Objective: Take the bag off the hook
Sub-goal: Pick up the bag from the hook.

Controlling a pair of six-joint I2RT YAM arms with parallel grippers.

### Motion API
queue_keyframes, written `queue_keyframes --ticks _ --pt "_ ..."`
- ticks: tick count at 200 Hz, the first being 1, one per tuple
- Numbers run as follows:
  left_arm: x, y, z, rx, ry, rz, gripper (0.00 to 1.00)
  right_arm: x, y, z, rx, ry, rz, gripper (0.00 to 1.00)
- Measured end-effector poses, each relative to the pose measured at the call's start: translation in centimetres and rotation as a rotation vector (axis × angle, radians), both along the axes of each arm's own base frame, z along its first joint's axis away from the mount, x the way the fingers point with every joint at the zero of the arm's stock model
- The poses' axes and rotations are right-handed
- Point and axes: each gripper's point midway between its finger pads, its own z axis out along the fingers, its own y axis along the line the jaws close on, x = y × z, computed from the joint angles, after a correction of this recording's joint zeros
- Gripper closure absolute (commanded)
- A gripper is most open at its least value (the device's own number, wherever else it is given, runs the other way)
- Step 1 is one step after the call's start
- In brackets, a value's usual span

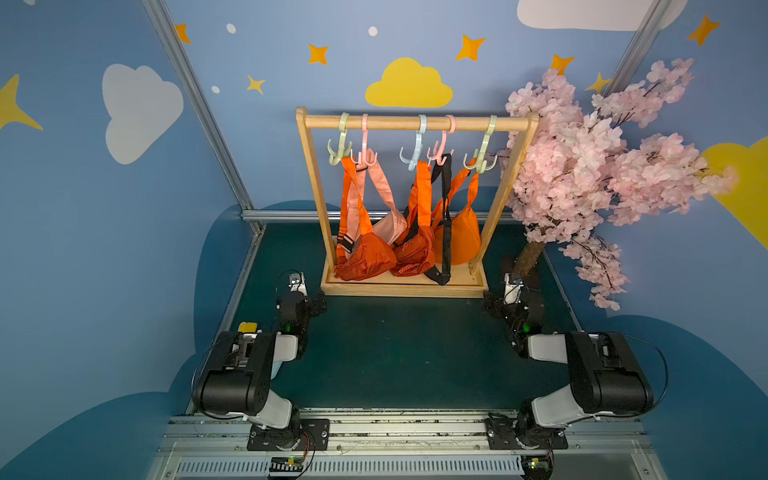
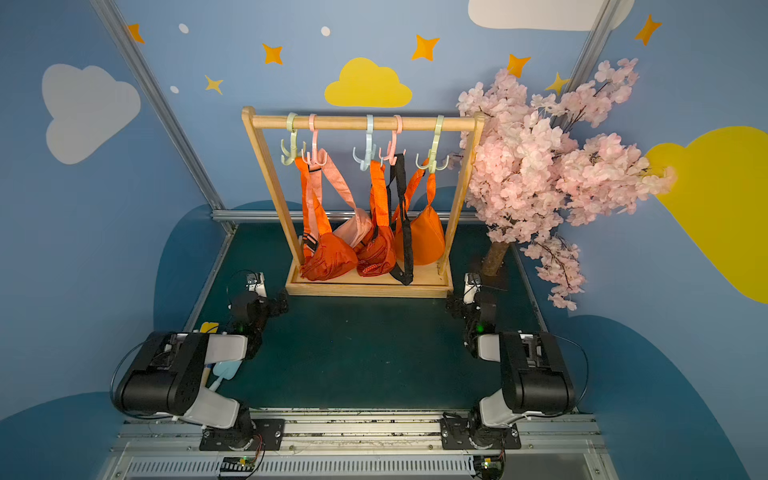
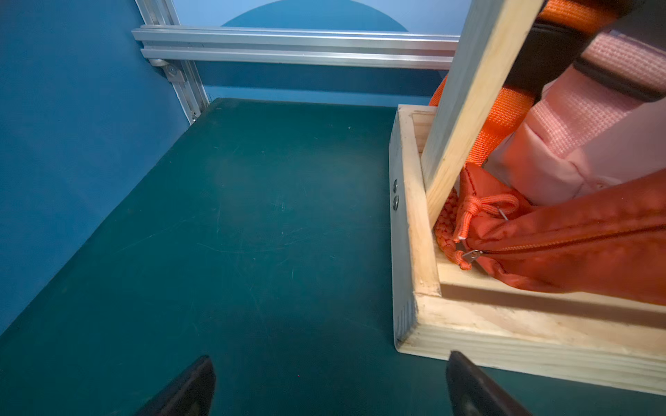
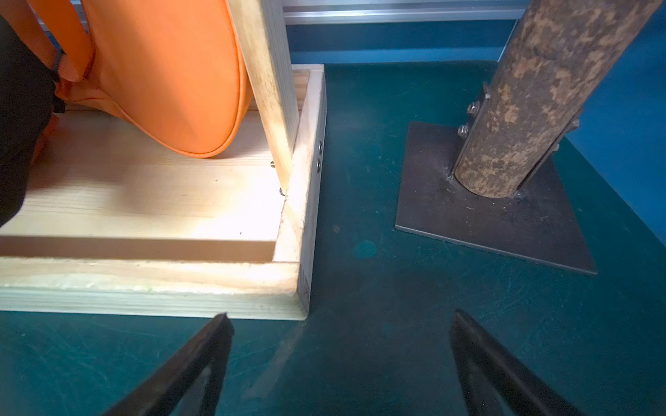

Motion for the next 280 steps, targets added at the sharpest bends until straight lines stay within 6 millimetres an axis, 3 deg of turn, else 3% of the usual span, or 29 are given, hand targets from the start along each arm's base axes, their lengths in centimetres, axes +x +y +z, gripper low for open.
queue_keyframes --ticks 160,188,223,243,280 --pt "0.0 0.1 0.0 -0.002 0.0 0.002 0.01 0.0 0.0 0.0 0.003 -0.001 -0.001 0.06" --pt "0.0 -0.1 0.2 -0.008 -0.018 -0.022 0.03 0.0 0.0 0.0 0.007 -0.001 0.003 0.11" --pt "-2.1 -0.2 -0.2 0.006 -0.04 -0.019 0.02 0.0 0.1 0.8 0.004 -0.018 0.0 0.16" --pt "-2.8 -0.3 1.8 0.022 -0.082 -0.008 0.02 -0.4 0.1 2.8 0.003 -0.055 -0.006 0.18" --pt "-3.6 -0.5 9.5 0.019 -0.27 0.013 0.03 -2.0 1.1 7.6 0.011 -0.133 0.004 0.19"
